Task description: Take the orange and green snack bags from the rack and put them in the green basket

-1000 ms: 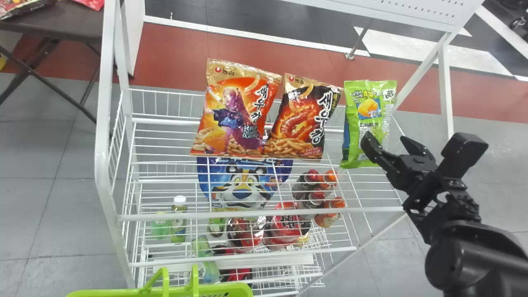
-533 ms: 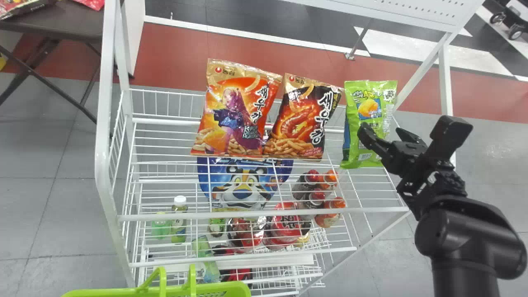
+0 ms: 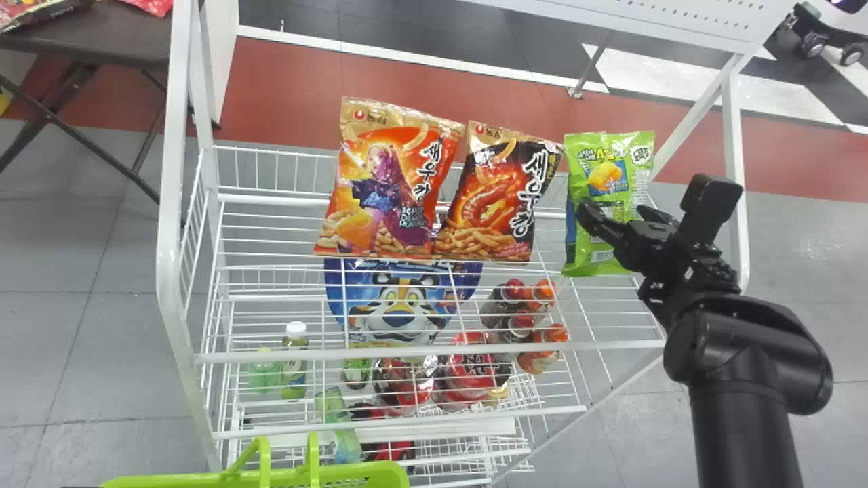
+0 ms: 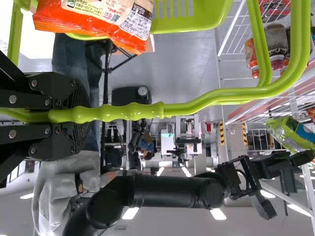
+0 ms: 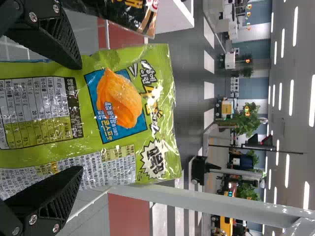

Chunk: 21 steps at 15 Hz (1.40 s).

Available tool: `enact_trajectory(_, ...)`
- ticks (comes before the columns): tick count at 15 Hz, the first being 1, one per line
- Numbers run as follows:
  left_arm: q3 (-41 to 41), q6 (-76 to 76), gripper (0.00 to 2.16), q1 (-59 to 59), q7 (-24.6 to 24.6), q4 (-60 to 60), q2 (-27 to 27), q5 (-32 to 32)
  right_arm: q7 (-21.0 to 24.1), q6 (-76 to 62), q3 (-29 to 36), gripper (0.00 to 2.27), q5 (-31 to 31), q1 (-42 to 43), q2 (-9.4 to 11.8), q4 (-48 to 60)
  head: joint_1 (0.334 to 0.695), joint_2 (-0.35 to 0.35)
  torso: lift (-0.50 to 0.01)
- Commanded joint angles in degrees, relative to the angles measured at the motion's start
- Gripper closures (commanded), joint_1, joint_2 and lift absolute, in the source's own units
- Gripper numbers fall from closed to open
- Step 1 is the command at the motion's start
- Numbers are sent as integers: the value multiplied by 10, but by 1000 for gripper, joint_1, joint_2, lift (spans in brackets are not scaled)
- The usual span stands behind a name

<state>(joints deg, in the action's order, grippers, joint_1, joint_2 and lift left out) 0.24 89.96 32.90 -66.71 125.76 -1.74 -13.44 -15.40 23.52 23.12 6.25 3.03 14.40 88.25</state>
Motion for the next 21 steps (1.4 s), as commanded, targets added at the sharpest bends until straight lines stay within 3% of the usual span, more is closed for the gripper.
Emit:
enact_trajectory(1, 0, 1, 2115, -6, 1, -4, 0, 0, -1, 2, 0, 80, -5, 16, 4, -25, 695, -350, 0)
enact_trajectory(2, 0, 1, 2115, -7, 1, -6, 0, 0, -1, 2, 0, 130, -6, 22, 5, -34, 695, -350, 0)
enact_trajectory(4, 0, 1, 2115, -13, 2, -13, 1, -1, -6, 2, -1, 674, -4, 24, 7, -48, 695, -350, 0)
enact_trajectory(5, 0, 1, 2115, -15, 3, -17, 1, -1, -6, 2, -5, 1538, -4, 24, 7, -48, 695, -350, 0)
enact_trajectory(6, -1, 1, 2115, -17, 4, -18, 2, -1, -6, 2, -7, 2013, 0, 23, 6, -48, 695, -350, 0)
enact_trajectory(9, -2, 1, 2115, -18, 5, -19, 2, -1, -12, -7, -8, 2219, 12, -3, 5, -19, 695, -350, 0)
enact_trajectory(17, 1, 1, 2115, -14, 1, -17, 1, -3, 55, -46, 7, 2219, 74, -109, -24, 121, 695, -350, 0)
enact_trajectory(21, 2, 1, 2115, -13, -1, -13, 1, -4, 55, -30, 18, 2219, 121, -170, -24, 221, 695, -350, 0)
